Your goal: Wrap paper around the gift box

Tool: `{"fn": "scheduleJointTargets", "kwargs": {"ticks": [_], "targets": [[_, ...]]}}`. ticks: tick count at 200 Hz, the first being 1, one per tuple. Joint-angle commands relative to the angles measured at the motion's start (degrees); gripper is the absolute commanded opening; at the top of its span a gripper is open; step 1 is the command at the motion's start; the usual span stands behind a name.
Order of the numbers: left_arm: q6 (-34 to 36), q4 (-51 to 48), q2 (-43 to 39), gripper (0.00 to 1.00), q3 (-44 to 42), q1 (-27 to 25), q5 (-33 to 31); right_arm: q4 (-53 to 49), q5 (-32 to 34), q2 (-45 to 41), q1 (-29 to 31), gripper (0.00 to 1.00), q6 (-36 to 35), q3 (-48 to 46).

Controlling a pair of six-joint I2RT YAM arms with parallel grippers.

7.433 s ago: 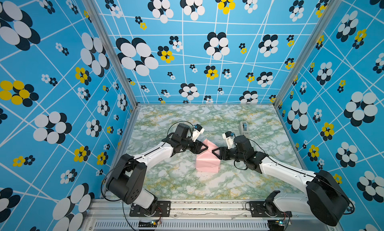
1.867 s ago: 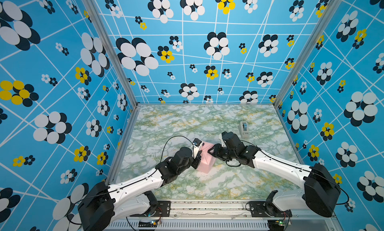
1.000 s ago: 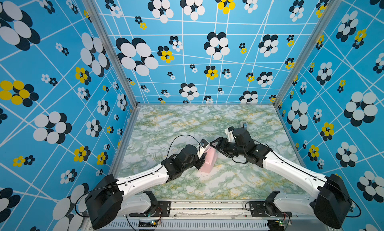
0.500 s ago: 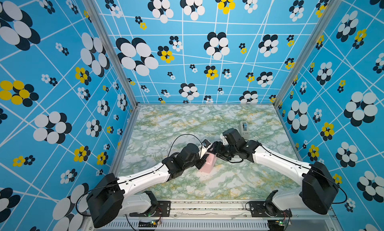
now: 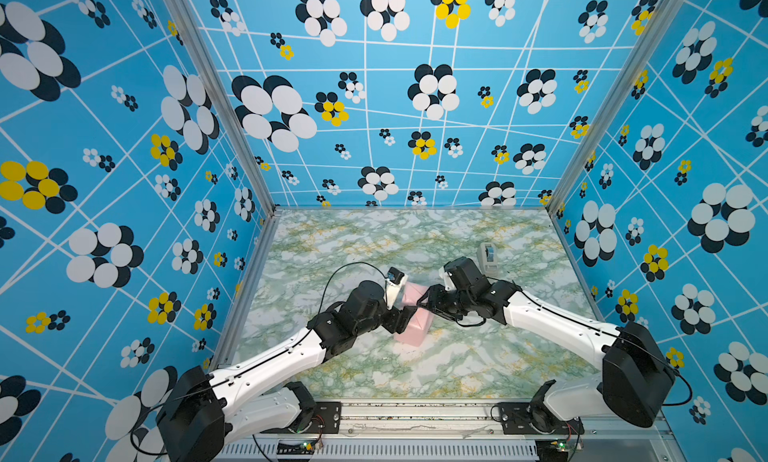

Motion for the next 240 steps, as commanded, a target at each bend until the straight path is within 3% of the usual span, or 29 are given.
{"fn": "scheduleJointTargets", "kwargs": {"ticks": [1,52,89,102,123,146,174,195,240], "targets": [[-13.70,-2.80,0.53,0.78,0.46,4.81,4.72,0.65,-1.50,1.12,-0.30,0.48,-1.42,-2.72],[-20.85,2.29,8.01,0.74,-1.58,6.61,12.37,4.40,-5.78,1.78,-2.52,0.38,-4.21,-3.82],[-21.24,3.30,12.32,0.66,-2.58,6.02,11.61,2.70,-6.78,1.49,-4.10,0.36,-6.04,-3.15],[-20.81,2.23,12.93,0.64,-2.71,5.66,10.69,2.65,-7.54,0.84,-4.10,0.40,-6.17,-2.70],[-19.42,0.46,13.03,0.62,-2.68,4.53,8.45,1.89,-8.16,-1.43,-4.38,0.62,-6.32,-1.50],[-18.92,-0.04,12.67,0.62,-3.11,3.98,7.42,1.64,-9.92,-2.36,-4.53,0.65,-6.06,-1.29],[-19.04,0.17,12.17,0.61,-3.47,3.86,7.30,-1.11,-8.50,0.09,-4.54,0.46,-7.21,-1.70],[-21.61,2.00,10.49,0.69,-4.06,4.72,7.85,-4.05,-5.47,1.28,-4.54,0.35,-8.95,-2.23],[-29.59,7.72,5.87,0.76,-4.31,7.85,11.97,-2.47,-5.63,1.72,-4.54,0.29,-8.61,-3.35]]}}
